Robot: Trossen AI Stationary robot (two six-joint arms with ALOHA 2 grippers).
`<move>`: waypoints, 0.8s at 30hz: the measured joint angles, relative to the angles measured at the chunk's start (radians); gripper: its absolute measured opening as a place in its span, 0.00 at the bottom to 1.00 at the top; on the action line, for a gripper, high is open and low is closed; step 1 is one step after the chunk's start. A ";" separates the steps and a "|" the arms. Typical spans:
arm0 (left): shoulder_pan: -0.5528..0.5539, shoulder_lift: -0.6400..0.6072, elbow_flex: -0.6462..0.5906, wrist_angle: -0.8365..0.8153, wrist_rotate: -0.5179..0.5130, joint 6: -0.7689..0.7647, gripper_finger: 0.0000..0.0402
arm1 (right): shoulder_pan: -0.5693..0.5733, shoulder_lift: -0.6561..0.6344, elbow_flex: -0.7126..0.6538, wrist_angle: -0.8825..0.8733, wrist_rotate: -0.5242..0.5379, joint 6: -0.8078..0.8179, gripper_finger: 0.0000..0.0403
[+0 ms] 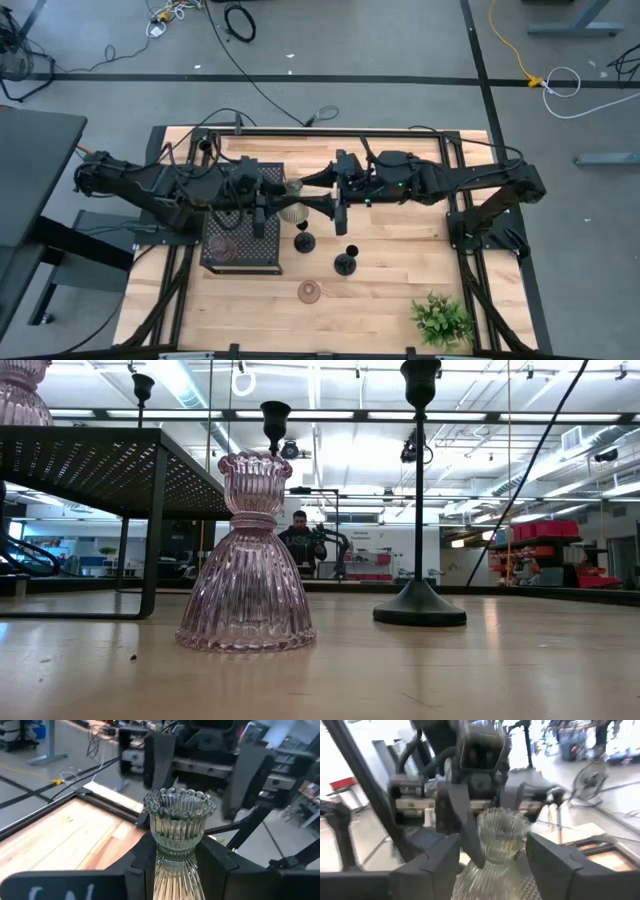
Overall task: Pick & Place candle stick holders
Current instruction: Put the green glass candle holder on the shelf
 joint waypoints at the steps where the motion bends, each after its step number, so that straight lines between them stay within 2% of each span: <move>1: -0.009 -0.003 -0.004 -0.048 0.000 -0.014 0.27 | 0.000 -0.009 0.000 0.007 0.013 -0.008 0.57; 6: -0.054 -0.015 -0.009 -0.212 -0.060 -0.136 0.27 | 0.000 -0.066 0.006 -0.035 0.079 -0.041 0.56; 11: -0.140 -0.027 -0.007 -0.291 -0.118 -0.245 0.27 | -0.001 -0.107 0.003 -0.103 0.151 -0.085 0.51; 14: -0.204 -0.041 -0.006 -0.336 -0.185 -0.310 0.27 | -0.002 -0.120 0.005 -0.159 0.201 -0.088 0.49; 24: -0.399 -0.036 -0.004 -0.583 -0.406 -0.625 0.27 | -0.004 -0.123 0.003 -0.213 0.219 -0.083 0.46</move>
